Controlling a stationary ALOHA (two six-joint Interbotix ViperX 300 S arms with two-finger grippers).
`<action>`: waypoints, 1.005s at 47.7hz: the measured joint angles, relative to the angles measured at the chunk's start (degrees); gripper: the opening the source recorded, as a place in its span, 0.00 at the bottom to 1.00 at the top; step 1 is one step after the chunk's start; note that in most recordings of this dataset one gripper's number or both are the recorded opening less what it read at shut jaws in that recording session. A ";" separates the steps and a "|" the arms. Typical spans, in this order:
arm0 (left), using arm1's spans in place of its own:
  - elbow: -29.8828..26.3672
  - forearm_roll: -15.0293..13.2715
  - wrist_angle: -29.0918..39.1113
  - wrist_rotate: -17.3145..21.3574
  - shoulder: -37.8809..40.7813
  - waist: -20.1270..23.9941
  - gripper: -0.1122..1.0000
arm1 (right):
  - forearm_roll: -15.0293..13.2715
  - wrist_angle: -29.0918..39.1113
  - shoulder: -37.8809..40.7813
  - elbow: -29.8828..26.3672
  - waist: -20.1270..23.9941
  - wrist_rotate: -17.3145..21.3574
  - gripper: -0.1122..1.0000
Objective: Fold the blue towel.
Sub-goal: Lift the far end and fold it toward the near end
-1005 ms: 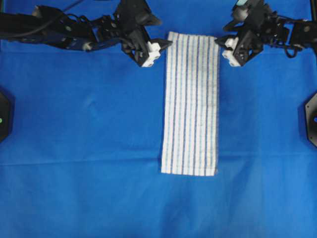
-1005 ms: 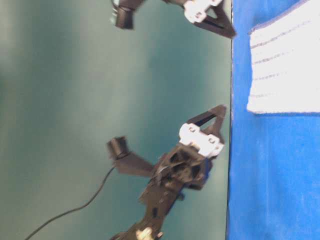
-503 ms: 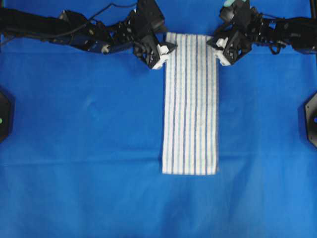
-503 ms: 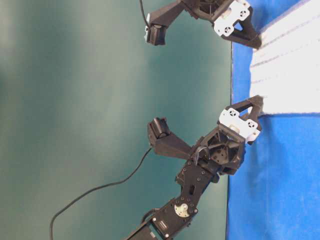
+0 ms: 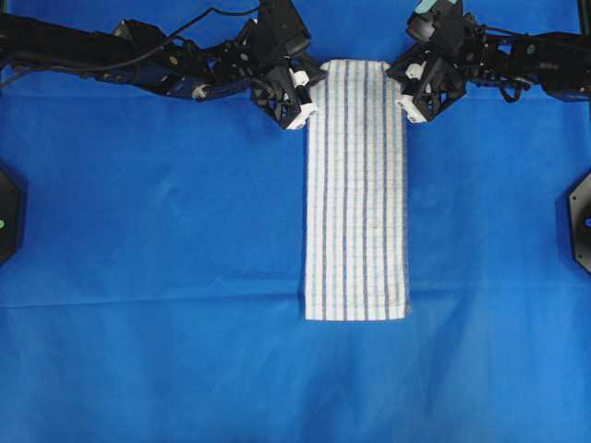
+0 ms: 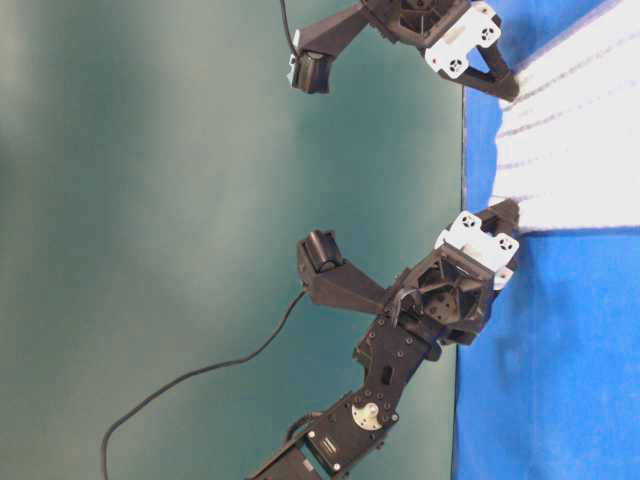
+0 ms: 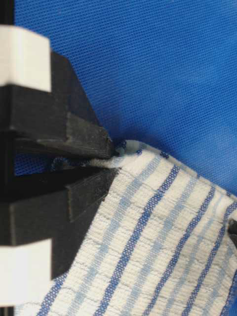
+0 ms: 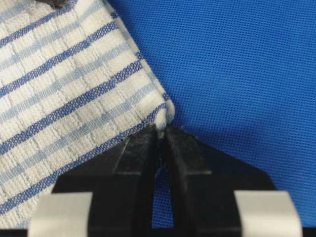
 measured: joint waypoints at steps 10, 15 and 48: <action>-0.97 0.00 0.44 0.09 0.00 1.49 0.12 | 0.18 0.26 -0.35 -0.44 -0.70 0.00 0.17; -2.20 0.09 0.79 0.09 0.00 2.99 0.12 | 0.44 0.62 -0.62 -0.88 -2.46 0.09 0.17; -3.87 0.09 7.21 5.98 -6.50 2.99 0.12 | 0.53 6.33 -9.76 -2.11 -2.72 0.35 0.17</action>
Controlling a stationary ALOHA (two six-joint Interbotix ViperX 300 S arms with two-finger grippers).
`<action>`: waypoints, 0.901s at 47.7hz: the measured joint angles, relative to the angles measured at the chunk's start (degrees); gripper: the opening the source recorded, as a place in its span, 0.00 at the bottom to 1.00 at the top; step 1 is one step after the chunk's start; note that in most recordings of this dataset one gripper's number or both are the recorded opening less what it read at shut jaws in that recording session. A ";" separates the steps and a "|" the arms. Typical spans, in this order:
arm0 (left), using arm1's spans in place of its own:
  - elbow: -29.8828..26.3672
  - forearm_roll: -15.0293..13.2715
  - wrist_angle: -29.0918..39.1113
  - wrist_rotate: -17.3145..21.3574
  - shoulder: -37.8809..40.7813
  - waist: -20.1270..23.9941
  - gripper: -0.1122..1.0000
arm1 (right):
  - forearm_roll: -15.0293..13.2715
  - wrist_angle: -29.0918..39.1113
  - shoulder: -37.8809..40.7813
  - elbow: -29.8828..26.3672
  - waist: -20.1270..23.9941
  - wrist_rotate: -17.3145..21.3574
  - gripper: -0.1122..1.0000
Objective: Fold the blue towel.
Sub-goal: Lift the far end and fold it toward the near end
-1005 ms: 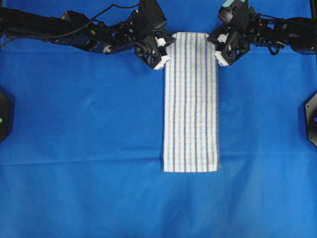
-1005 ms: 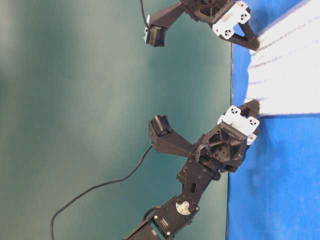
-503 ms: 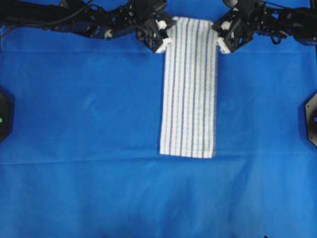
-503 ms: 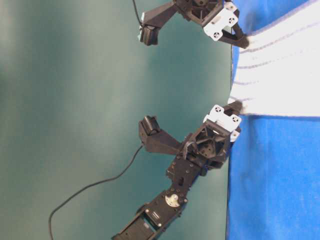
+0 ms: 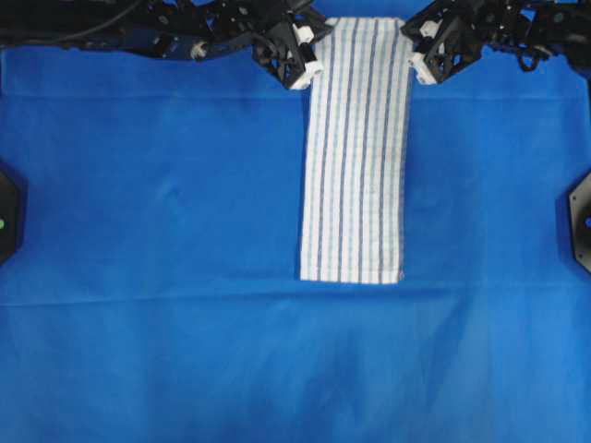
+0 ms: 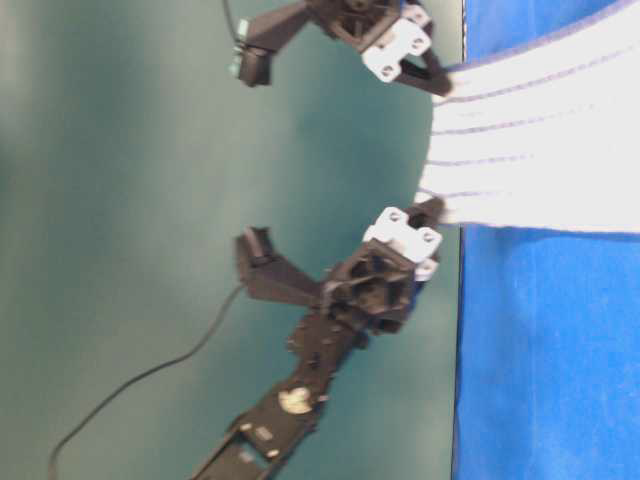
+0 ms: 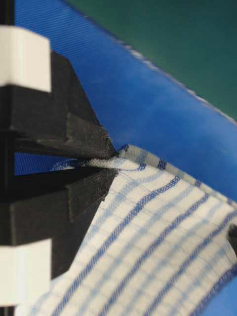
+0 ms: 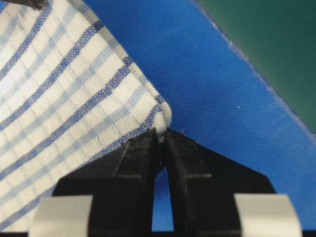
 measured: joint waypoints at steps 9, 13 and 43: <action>2.64 0.00 1.14 3.87 -4.04 -2.72 0.12 | 0.00 2.29 -7.65 2.81 4.31 0.53 0.17; 4.13 0.00 1.32 4.75 -5.54 -4.48 0.12 | 0.09 3.25 -10.90 4.66 7.12 1.14 0.17; 17.05 0.00 0.79 3.43 -14.59 -20.74 0.12 | 0.97 8.44 -21.71 13.18 32.34 9.67 0.17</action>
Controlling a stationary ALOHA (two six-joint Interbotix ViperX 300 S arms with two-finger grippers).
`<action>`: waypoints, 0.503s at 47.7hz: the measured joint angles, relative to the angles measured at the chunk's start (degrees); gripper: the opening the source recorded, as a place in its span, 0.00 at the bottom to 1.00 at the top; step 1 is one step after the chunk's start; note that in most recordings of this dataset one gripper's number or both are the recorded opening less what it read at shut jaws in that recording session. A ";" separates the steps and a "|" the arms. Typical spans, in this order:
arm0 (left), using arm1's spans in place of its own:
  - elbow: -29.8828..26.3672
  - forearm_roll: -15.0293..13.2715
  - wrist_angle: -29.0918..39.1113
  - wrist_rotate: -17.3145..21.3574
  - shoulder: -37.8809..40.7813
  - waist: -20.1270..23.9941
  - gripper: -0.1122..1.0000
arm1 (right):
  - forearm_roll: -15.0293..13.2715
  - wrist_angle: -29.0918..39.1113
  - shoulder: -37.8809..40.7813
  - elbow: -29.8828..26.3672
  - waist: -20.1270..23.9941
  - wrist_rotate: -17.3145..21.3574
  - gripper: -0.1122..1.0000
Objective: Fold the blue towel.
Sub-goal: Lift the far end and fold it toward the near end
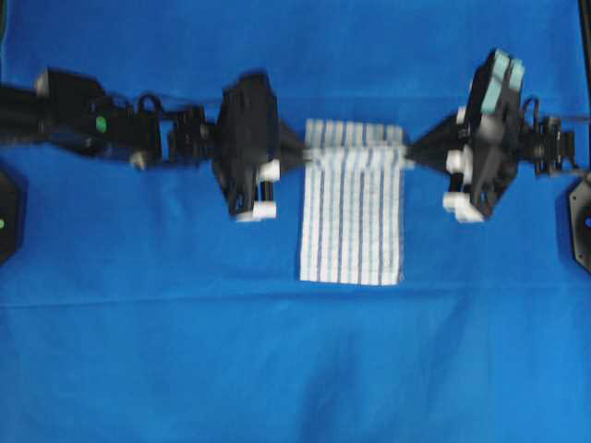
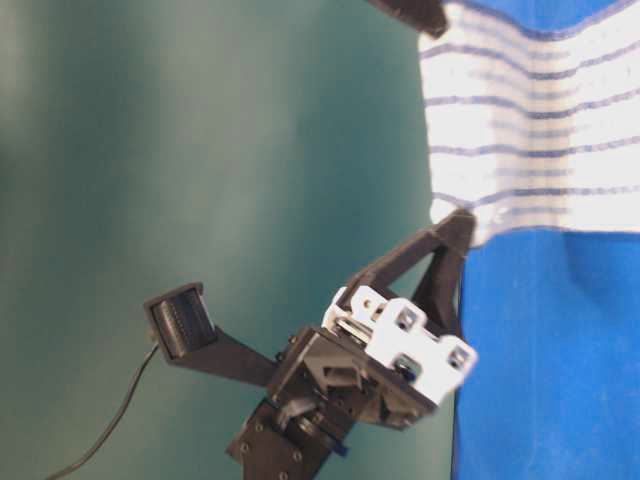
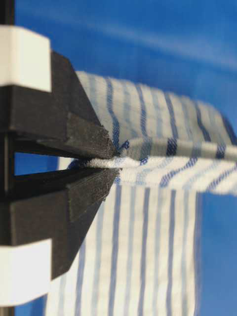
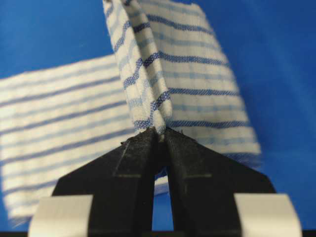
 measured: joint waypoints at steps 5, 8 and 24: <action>0.26 0.00 0.35 0.00 -0.09 -2.55 0.12 | 0.00 0.44 0.70 0.00 3.08 1.05 0.17; 0.62 0.00 0.35 -0.18 0.00 -3.96 0.12 | 0.09 0.44 1.58 0.00 4.66 1.67 0.17; 1.14 -0.09 -0.35 -1.14 3.52 -8.00 0.12 | 0.09 -0.97 10.28 -0.79 10.72 5.80 0.17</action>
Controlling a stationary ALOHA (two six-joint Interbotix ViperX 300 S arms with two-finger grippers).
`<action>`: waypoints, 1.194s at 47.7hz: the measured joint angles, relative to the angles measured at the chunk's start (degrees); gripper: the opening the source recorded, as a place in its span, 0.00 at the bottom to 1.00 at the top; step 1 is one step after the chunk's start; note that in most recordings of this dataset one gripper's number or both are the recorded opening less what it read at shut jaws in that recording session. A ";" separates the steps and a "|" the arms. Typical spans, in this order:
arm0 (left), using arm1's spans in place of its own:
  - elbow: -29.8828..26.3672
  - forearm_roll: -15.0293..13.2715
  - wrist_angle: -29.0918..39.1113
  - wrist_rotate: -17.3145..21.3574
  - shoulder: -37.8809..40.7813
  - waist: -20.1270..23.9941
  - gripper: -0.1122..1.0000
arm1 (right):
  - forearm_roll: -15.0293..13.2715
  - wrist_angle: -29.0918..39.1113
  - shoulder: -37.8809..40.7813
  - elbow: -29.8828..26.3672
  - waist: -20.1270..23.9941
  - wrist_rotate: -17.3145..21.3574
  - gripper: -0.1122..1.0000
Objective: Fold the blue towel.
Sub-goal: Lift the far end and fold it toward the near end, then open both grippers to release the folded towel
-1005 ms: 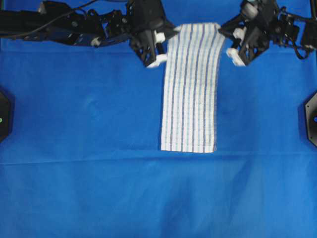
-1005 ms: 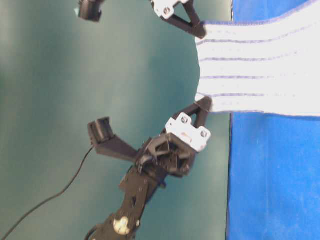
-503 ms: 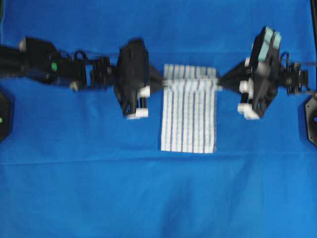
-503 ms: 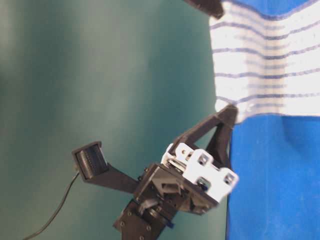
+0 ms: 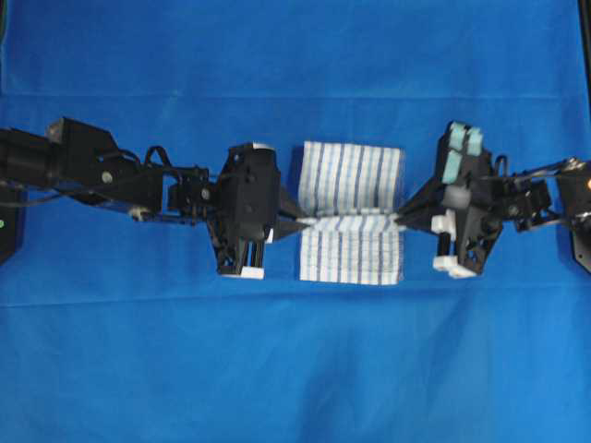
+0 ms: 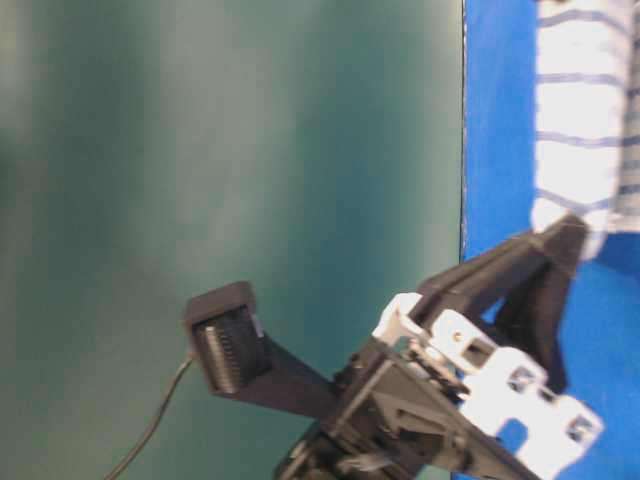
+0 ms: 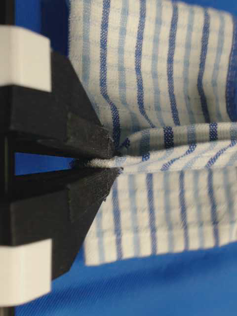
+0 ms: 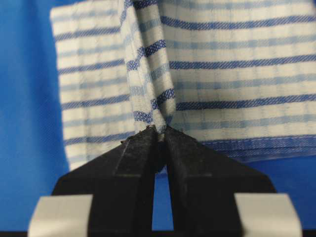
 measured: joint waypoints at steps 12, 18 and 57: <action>0.09 -0.09 -3.16 -1.23 2.64 -1.93 0.12 | 0.00 0.00 1.58 -0.44 2.64 1.32 0.17; 0.18 -0.09 -3.52 -1.58 2.72 -1.93 0.12 | 0.00 -0.09 1.67 -0.44 2.72 1.32 0.17; 0.62 0.00 2.90 -0.79 -1.93 -0.97 0.73 | 0.79 5.89 1.05 -4.92 4.75 1.41 0.61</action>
